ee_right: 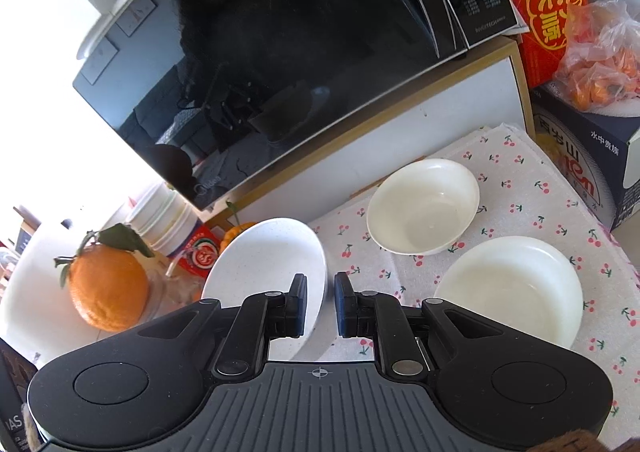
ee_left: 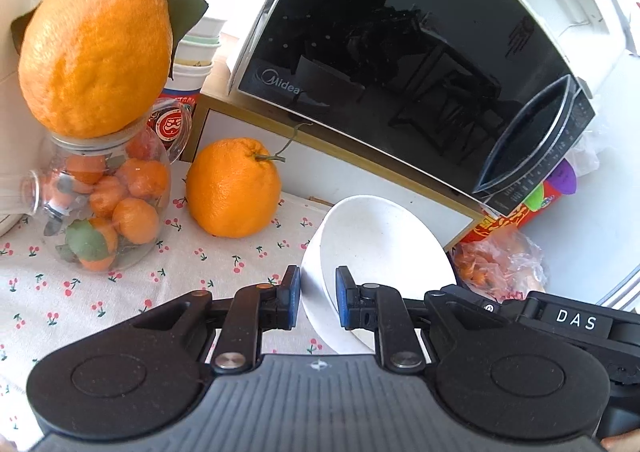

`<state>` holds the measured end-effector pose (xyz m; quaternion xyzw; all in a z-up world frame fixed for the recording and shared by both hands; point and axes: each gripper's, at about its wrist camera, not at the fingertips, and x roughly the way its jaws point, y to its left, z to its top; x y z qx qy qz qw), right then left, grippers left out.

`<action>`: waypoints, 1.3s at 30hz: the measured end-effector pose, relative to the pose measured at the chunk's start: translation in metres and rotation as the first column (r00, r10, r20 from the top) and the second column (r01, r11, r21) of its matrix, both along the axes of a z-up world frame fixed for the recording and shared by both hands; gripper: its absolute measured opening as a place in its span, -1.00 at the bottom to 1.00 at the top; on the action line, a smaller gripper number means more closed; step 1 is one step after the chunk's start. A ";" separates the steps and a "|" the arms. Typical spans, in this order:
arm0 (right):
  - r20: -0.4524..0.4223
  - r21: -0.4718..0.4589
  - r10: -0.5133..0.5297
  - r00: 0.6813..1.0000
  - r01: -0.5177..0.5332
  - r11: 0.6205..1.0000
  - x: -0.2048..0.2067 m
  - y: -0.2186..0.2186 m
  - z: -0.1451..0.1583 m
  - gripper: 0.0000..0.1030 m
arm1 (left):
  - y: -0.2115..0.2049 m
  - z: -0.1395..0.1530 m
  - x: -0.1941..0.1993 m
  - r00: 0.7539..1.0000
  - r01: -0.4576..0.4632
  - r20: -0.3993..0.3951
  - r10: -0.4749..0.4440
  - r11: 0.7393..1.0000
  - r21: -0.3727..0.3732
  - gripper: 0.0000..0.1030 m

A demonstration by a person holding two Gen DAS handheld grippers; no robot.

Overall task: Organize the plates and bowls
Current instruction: 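Lift the white bowl with both grippers and carry it beside the plate stack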

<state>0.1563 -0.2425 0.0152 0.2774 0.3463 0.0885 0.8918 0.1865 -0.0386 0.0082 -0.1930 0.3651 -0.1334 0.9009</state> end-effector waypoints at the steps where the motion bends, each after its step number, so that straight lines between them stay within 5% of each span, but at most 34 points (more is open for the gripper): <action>1: 0.000 0.004 0.002 1.000 -0.002 1.000 -0.003 -0.001 0.002 -0.72 | 0.000 0.003 -0.004 1.000 0.002 -0.002 -0.002 1.000 0.007 -0.68; 15: -0.059 -0.012 0.056 0.997 -0.057 0.998 -0.046 0.018 0.018 -0.67 | 0.018 0.012 -0.051 0.999 0.025 -0.044 -0.022 0.997 0.069 -0.67; 28: -0.082 -0.148 0.172 0.982 -0.182 0.972 -0.074 0.077 0.012 -0.64 | 0.062 0.010 -0.081 0.994 0.027 -0.105 -0.019 0.997 0.074 -0.66; 39: -0.116 -0.111 0.286 0.951 -0.299 0.948 -0.086 0.111 0.004 -0.64 | 0.108 -0.006 -0.103 0.984 0.030 -0.178 -0.016 0.996 0.080 -0.66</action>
